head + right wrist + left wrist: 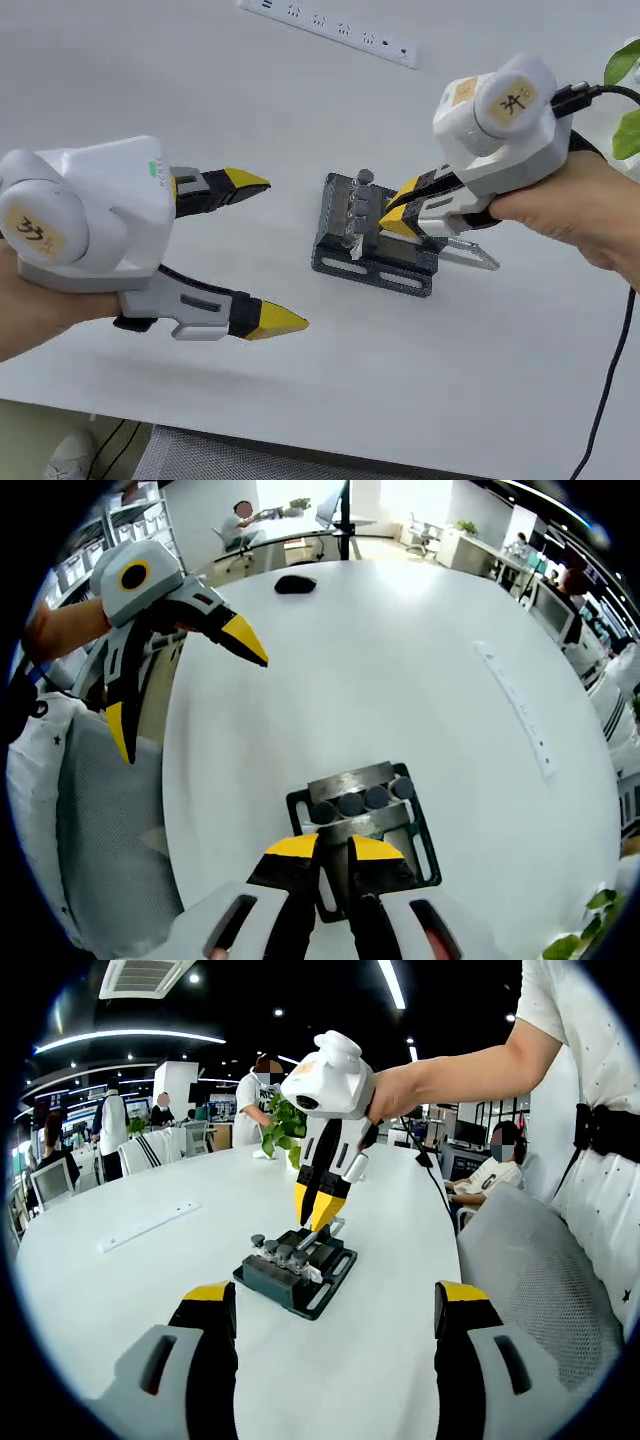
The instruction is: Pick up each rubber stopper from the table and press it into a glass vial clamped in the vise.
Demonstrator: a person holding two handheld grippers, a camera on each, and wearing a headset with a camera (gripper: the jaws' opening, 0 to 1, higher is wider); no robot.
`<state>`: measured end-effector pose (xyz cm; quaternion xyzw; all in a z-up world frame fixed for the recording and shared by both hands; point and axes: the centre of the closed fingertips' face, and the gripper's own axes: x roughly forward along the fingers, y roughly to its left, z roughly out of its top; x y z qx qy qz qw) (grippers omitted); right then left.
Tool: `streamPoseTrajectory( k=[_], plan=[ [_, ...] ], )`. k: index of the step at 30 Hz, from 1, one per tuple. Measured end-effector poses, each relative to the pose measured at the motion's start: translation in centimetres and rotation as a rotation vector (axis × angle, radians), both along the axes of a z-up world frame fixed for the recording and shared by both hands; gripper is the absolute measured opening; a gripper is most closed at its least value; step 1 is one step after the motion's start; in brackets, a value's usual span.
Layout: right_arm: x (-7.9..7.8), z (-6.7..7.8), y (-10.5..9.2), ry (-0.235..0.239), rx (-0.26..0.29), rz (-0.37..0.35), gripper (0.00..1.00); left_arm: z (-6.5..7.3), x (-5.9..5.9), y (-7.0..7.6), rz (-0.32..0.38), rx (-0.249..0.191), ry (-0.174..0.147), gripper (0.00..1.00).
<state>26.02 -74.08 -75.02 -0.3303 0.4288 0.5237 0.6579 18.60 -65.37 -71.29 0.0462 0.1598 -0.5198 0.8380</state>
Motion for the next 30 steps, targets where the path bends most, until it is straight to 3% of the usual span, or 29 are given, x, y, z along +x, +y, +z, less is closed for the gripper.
streamPoseTrajectory(
  k=[7, 13, 16, 21, 24, 30],
  plan=[
    [-0.6, 1.1, -2.6, -0.017, 0.067, -0.077, 0.12, 0.3, 0.4, 0.3, 0.008, 0.008, -0.001, 0.88],
    [-1.8, 1.3, -4.6, -0.026, 0.137, -0.13, 0.24, 0.4, 0.7, 0.5, 0.017, 0.01, 0.003, 0.99],
    [-2.4, 1.6, -5.6, -0.034, 0.21, -0.18, 0.28, 0.0, 0.4, 0.6, 0.006, 0.032, 0.008, 0.99],
    [-2.8, 2.0, -7.2, -0.057, 0.335, -0.263, 0.39, -0.2, 0.3, 0.7, 0.008, 0.035, 0.018, 0.99],
    [-3.5, 2.1, -7.9, -0.09, 0.375, -0.258, 0.48, -0.4, 0.3, 0.8, 0.005, 0.051, 0.014, 0.99],
    [-5.1, 1.2, -8.7, -0.095, 0.437, -0.269, 0.67, -0.6, 0.4, 0.7, 0.006, 0.063, 0.02, 0.99]
  ],
)
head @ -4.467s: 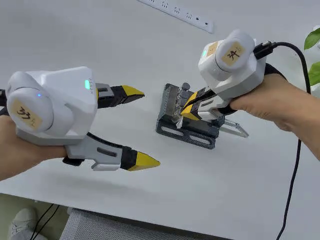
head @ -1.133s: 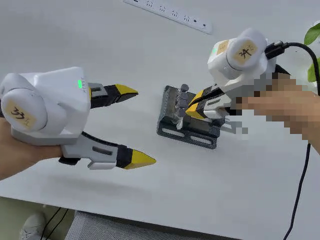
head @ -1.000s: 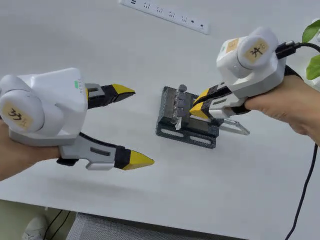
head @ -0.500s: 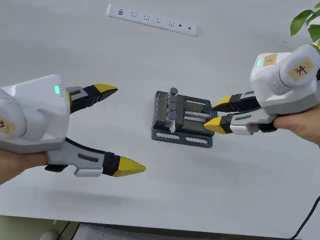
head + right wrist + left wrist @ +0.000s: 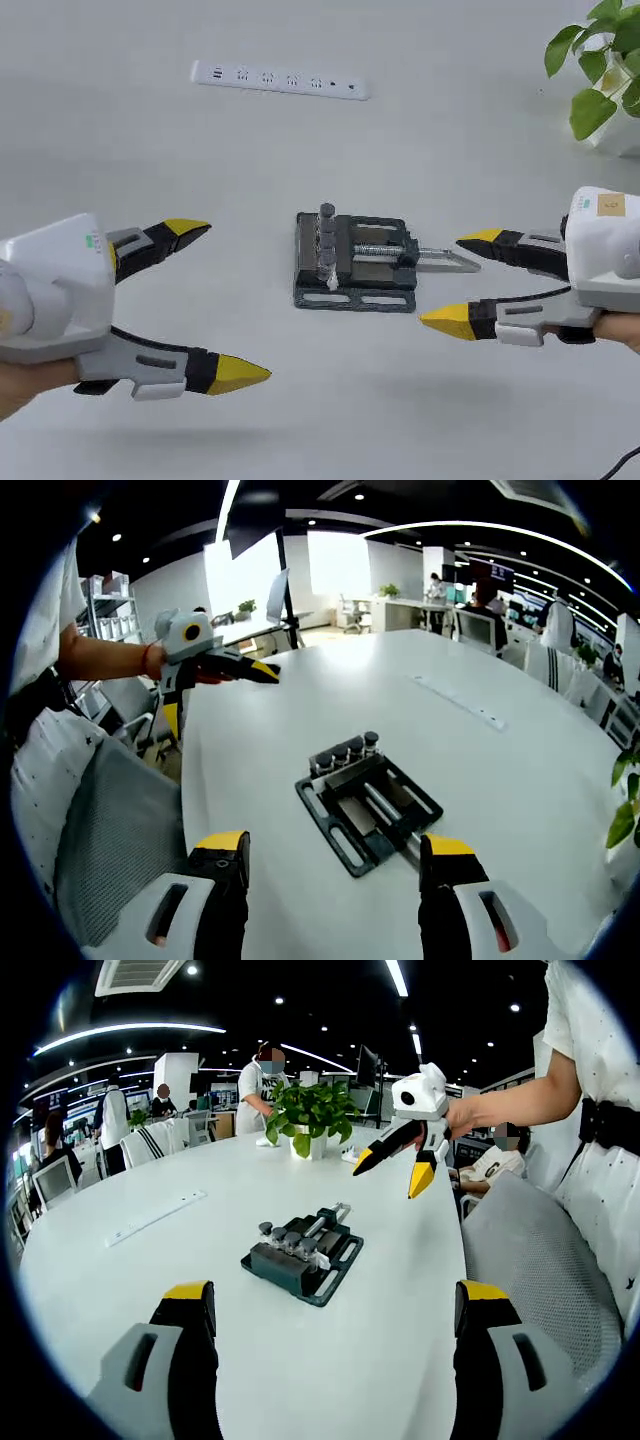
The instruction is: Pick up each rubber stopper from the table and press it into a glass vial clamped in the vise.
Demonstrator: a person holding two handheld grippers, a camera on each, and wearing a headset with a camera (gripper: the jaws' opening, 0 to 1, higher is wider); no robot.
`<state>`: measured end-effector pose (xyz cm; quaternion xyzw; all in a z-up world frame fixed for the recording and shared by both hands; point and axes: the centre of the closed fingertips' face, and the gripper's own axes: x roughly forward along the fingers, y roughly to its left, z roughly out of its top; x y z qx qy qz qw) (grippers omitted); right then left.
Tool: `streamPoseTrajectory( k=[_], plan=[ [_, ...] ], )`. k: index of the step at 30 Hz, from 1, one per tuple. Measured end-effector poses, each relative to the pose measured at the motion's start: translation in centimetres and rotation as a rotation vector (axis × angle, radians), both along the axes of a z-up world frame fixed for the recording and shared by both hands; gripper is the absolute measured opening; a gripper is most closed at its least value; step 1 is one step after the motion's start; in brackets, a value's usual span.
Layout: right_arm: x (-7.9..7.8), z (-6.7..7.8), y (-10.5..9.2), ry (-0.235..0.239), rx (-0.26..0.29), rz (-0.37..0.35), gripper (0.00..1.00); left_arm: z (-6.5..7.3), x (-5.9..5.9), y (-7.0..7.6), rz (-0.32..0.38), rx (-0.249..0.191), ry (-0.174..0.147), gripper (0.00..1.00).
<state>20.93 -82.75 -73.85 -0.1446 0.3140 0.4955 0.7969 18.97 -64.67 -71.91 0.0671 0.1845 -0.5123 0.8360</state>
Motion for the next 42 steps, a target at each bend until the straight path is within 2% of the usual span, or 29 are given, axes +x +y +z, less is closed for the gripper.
streamPoseTrajectory(
  k=[3, 6, 10, 17, 25, 42],
  plan=[
    [-0.4, -0.2, 0.2, -0.008, 0.059, -0.014, 0.74, 0.0, 0.3, 0.0, 0.015, -0.005, 0.0, 0.99],
    [-0.6, -0.2, 0.5, -0.028, 0.102, -0.022, 0.83, -0.5, 0.6, 0.2, 0.029, 0.018, -0.002, 0.99],
    [-0.6, -0.2, 0.4, -0.051, 0.141, -0.033, 0.91, -1.2, 0.6, 0.2, 0.027, 0.04, 0.006, 0.99],
    [-0.6, -1.0, 0.0, -0.047, 0.142, -0.039, 0.92, -1.9, 0.8, 0.4, 0.048, 0.057, 0.019, 0.99],
    [-0.4, -0.4, -0.2, -0.066, 0.155, -0.049, 0.9, -2.5, 1.2, 0.7, 0.043, 0.075, 0.022, 0.99],
    [-0.2, 0.4, -0.2, -0.081, 0.163, -0.058, 0.9, -2.0, 1.3, 0.2, 0.033, 0.073, 0.01, 0.99]
  ],
)
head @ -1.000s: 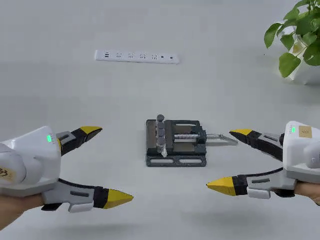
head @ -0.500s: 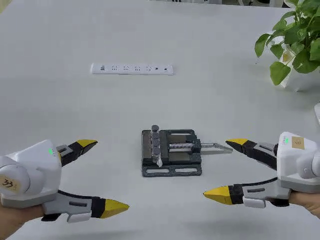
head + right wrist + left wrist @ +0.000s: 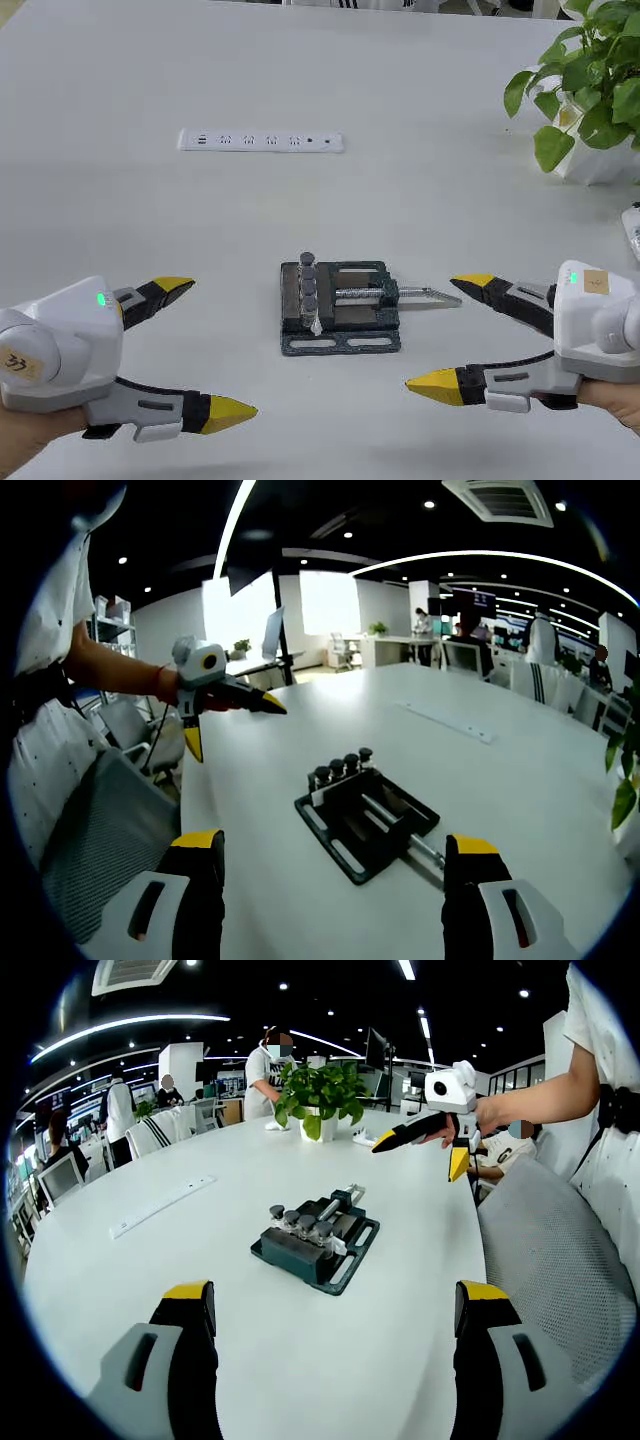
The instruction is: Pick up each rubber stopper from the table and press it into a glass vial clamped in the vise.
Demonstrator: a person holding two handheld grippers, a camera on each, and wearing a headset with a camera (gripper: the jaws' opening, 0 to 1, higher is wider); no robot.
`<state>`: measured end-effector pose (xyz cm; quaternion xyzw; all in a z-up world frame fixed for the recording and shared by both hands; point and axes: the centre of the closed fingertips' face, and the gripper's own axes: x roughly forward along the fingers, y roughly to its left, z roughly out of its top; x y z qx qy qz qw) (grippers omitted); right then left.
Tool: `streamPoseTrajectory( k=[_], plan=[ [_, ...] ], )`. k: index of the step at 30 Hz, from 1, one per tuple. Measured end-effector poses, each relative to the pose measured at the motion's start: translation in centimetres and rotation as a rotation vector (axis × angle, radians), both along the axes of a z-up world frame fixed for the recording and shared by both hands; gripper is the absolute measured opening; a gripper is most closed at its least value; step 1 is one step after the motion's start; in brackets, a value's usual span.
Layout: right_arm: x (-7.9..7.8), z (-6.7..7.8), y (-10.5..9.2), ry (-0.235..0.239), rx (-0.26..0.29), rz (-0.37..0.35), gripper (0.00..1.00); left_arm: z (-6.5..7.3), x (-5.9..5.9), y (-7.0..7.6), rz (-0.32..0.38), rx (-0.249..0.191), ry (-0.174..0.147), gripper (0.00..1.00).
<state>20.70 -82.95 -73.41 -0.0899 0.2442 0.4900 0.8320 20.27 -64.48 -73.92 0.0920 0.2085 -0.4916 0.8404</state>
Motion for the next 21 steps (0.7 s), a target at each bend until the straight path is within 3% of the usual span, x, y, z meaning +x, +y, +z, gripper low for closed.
streamPoseTrajectory(
  k=[21],
  plan=[
    [0.05, 0.09, -0.12, -0.003, -0.004, -0.002, 0.89, -0.09, -0.06, -0.37, -0.012, -0.003, 0.004, 0.99]
  ],
)
